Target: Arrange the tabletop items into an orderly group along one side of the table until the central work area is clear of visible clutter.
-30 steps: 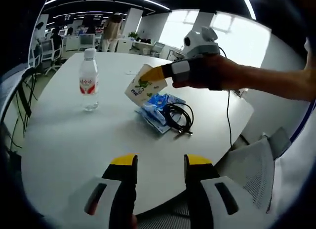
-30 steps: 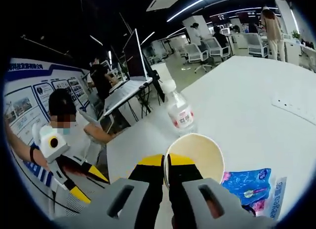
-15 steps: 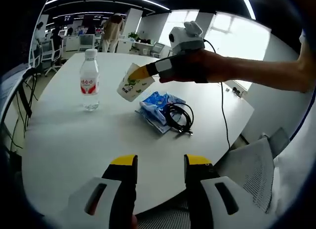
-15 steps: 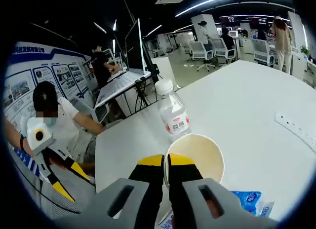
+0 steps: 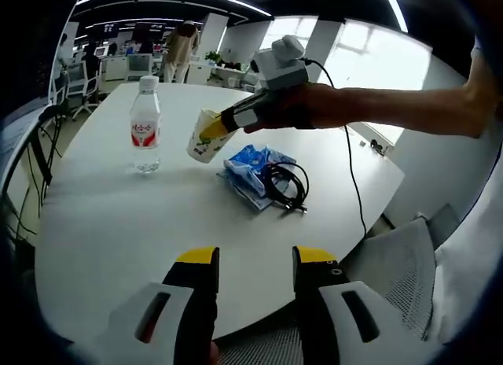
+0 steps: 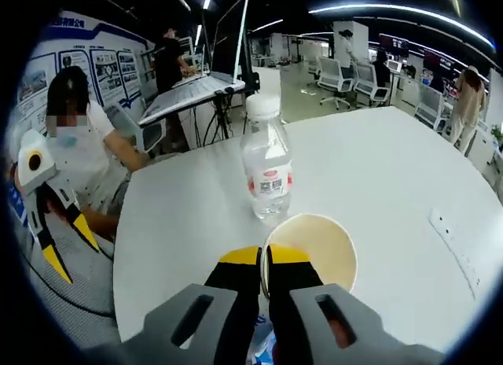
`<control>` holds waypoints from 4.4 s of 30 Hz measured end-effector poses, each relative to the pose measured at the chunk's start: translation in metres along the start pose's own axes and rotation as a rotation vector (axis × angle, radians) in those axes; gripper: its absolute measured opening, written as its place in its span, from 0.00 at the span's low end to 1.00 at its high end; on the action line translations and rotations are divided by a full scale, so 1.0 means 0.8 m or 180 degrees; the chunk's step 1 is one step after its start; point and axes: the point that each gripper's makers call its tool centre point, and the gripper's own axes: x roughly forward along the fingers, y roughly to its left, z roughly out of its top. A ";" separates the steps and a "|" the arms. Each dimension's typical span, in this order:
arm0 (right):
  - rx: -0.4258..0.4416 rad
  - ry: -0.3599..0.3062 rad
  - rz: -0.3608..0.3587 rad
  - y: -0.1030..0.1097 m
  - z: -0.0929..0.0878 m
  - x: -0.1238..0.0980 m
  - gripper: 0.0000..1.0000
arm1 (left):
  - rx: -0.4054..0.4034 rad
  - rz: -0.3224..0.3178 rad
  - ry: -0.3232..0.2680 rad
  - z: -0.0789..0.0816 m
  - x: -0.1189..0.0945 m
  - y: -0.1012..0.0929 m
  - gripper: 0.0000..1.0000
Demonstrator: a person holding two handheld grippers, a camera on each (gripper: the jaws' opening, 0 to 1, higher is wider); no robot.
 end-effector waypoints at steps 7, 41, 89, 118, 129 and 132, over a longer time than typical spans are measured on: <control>-0.0448 0.0260 -0.0052 -0.004 -0.009 0.015 0.00 | 0.0015 -0.0024 -0.0014 0.002 0.002 -0.005 0.36; -0.0903 0.0612 -0.0072 -0.010 -0.015 0.072 0.00 | -0.0023 -0.0063 -0.0052 0.000 0.014 -0.008 0.36; -0.0235 -0.0065 -0.0292 -0.019 0.059 -0.022 0.17 | -0.0029 -0.0067 -0.0109 0.005 0.019 -0.018 0.37; 0.0545 -0.0491 -0.0791 -0.065 0.007 -0.173 0.19 | 0.0256 -0.0309 -0.0067 0.026 0.046 -0.063 0.36; 0.0779 -0.0630 -0.0921 -0.069 -0.014 -0.206 0.19 | 0.0347 -0.0383 -0.0003 0.024 0.051 -0.079 0.36; 0.0817 -0.0625 -0.0954 -0.070 -0.025 -0.215 0.19 | 0.0383 -0.0405 0.0009 0.026 0.053 -0.084 0.36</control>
